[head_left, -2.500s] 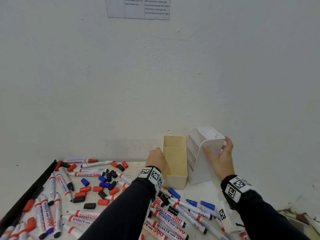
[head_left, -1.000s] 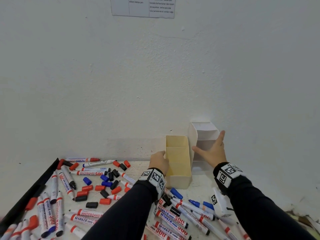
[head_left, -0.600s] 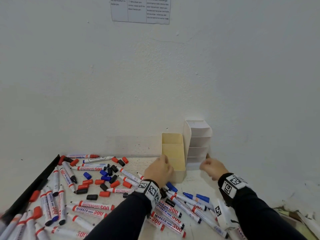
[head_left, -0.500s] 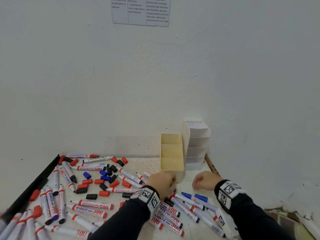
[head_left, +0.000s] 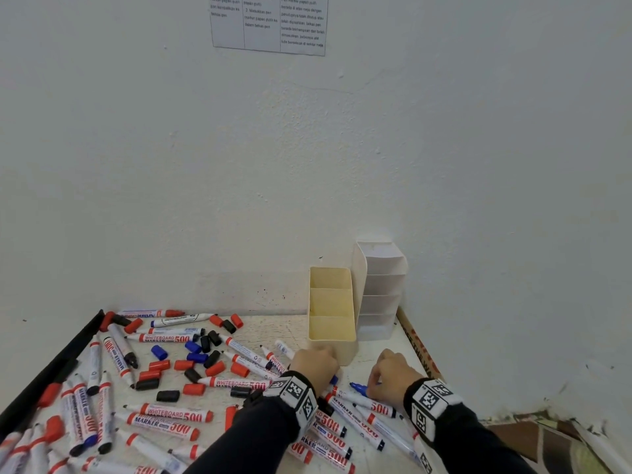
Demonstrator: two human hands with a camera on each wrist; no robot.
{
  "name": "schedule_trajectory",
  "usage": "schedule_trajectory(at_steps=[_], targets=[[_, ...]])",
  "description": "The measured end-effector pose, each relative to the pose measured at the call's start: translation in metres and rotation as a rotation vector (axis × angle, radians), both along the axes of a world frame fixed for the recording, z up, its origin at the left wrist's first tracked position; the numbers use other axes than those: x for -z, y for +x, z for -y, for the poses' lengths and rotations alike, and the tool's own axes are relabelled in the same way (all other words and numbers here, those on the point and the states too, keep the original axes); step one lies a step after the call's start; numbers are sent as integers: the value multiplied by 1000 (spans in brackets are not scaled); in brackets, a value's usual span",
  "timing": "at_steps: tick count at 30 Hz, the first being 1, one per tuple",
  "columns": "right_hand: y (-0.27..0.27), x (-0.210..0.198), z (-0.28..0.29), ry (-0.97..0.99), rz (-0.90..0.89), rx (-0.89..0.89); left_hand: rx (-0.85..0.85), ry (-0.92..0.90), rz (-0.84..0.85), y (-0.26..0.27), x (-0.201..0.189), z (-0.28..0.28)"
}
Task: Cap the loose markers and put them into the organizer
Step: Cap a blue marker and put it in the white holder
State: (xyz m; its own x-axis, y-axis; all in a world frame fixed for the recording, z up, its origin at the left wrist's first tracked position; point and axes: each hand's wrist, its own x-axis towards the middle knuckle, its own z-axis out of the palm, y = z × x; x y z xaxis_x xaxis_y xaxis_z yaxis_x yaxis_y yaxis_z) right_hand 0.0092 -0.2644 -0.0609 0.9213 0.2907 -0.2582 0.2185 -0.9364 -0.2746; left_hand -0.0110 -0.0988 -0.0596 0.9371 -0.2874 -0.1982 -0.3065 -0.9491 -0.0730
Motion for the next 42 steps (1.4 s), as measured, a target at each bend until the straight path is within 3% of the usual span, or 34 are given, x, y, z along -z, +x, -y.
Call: schedule_trajectory(at_steps=[6,12,15,19,23,25,30,33,37,38,42], targets=[[3,-7,-4,79,165,25,-74,-232,206,-6,-8,-1],[-1,-15,-10,358,171,-85,-470,-1021,211,-12,-13,-11],[-9,-21,-13,443,194,-138,-540,-1319,135,-21,-14,-16],[-17,-26,-20,483,219,-150,-586,-1457,75,-30,-17,-18],[-23,-31,-22,449,300,-87,-757,-1566,163,-34,-20,-23],[-26,-33,-23,442,272,-114,-762,-1603,112,-38,-24,-25],[-35,-36,-31,478,191,-229,-621,-1461,-148,-51,-30,-27],[-40,-37,-34,450,138,-284,-562,-1209,-91,-55,-36,-32],[-44,-43,-41,335,193,-330,-321,-510,-29,-61,-44,-38],[-45,-44,-43,303,218,-331,-291,-416,15,-62,-44,-39],[-51,-48,-49,320,250,-340,-227,-382,147,-65,-43,-41]])
